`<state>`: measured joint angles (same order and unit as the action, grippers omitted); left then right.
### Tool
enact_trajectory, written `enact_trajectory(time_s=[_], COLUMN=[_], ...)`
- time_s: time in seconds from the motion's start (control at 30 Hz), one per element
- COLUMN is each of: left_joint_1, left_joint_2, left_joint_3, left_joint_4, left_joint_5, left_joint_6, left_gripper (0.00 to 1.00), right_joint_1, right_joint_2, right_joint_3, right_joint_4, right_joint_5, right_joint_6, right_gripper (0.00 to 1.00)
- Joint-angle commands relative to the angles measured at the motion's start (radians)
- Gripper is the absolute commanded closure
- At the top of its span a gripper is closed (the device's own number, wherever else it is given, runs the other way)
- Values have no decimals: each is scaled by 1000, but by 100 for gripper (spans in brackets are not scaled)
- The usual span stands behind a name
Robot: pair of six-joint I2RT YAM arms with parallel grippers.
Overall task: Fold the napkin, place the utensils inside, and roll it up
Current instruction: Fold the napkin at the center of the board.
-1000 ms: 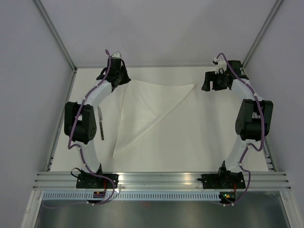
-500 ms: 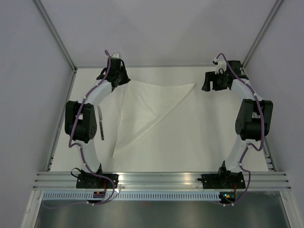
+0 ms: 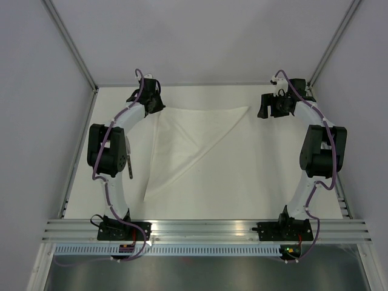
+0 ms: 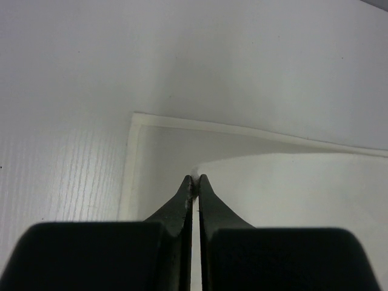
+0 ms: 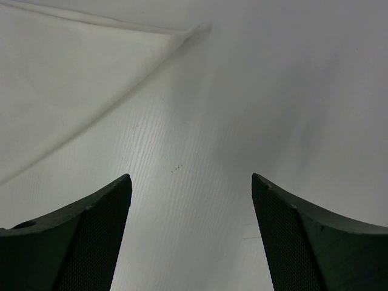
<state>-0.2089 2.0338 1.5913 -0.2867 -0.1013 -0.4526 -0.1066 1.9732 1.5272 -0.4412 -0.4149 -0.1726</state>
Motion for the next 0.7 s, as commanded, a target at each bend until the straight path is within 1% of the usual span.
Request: enact_trajectory(time_s=[0.0, 0.17, 0.67], left_joint_1=[5, 5, 0], left_joint_2=[-21, -73, -127], left_joint_3=[42, 38, 29], left_joint_4=[-5, -12, -28], left_joint_5=[-15, -26, -29], left_joint_6=[-29, -20, -15], left_gripper=[98, 98, 98], right_joint_1=[4, 4, 4], right_joint_2=[1, 0, -23], right_joint_3=[5, 5, -7], right_joint_4=[-4, -5, -7], right_joint_5=[14, 11, 11], right_joint_6=[-18, -16, -22], right_gripper=[15, 15, 15])
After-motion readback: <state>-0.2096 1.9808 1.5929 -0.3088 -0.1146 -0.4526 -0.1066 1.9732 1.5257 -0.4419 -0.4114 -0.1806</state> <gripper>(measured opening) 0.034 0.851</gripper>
